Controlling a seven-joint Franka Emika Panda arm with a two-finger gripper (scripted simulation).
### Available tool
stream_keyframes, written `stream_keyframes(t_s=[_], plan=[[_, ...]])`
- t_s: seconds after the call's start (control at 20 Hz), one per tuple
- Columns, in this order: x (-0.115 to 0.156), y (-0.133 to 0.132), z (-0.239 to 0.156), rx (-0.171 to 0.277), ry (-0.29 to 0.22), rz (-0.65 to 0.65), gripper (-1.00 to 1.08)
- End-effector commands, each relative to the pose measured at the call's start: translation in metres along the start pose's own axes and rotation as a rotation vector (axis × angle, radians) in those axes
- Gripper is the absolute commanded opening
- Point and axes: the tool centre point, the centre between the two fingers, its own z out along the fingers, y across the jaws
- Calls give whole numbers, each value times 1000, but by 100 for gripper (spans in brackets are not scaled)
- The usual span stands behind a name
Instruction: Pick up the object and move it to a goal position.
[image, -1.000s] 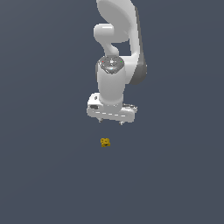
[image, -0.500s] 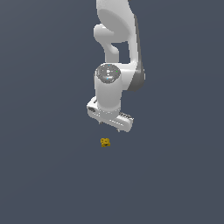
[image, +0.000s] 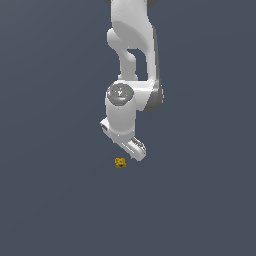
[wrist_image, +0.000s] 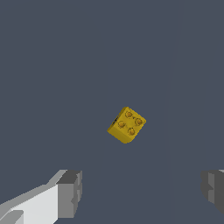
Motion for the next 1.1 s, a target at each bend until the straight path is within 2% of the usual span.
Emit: stream_keyframes(t_s=[0.0,0.6,1.05], plan=[[3,0,6,0,-1,77,100],[18,-1,31,0,0,424,100],[24,-1,43,0,3,579,100]])
